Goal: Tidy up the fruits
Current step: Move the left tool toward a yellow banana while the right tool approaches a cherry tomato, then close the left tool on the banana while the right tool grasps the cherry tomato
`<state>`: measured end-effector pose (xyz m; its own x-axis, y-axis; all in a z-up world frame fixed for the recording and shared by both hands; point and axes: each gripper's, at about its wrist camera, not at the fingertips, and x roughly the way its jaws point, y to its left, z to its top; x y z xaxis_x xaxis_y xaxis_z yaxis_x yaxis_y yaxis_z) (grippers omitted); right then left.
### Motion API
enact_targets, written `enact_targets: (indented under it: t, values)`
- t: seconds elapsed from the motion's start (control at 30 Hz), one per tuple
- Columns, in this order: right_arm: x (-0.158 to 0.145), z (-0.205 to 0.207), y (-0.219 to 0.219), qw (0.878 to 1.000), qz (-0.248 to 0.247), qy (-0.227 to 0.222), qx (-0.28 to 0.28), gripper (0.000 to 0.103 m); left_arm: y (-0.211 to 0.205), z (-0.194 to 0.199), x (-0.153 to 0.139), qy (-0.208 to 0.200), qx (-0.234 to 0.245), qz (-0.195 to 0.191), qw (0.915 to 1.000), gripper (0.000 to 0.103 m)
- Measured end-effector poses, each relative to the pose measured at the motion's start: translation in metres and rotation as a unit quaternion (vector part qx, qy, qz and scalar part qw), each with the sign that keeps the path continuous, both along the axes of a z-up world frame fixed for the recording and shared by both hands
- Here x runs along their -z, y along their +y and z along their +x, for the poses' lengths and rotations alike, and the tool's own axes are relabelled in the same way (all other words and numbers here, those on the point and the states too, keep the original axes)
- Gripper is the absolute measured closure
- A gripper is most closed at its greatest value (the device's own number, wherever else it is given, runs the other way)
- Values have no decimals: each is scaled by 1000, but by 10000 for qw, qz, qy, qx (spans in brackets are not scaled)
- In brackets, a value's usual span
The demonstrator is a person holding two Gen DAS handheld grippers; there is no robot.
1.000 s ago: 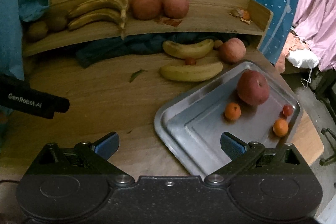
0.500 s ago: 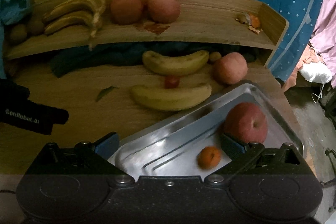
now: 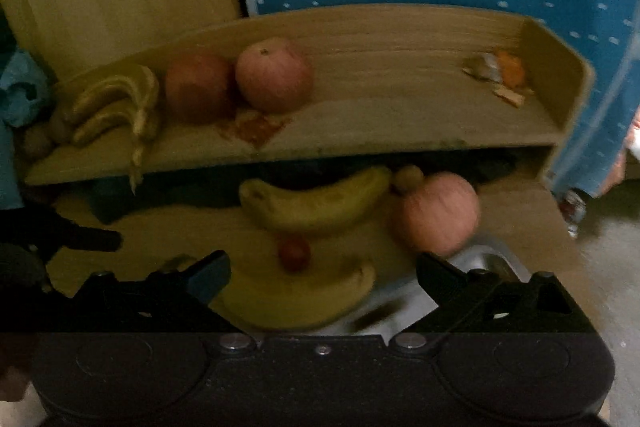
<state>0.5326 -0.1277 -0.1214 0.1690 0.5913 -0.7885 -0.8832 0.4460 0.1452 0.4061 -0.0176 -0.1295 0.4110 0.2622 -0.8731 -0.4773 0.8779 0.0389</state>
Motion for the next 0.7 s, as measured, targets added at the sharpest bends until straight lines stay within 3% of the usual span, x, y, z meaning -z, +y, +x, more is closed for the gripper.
enact_targets:
  t: [0.17,0.43,0.7]
  values:
    - [6,12,24,9989,-102,-55,-445,19,-14,15,-4,-186,519,157,9984,0]
    - [26,23,54,9913,-590,457,-1083,47,-33,33,-1,-293,1525,556,9863,0]
    - [43,24,69,9841,-943,723,-1318,61,-30,45,9,-228,1859,462,9812,8]
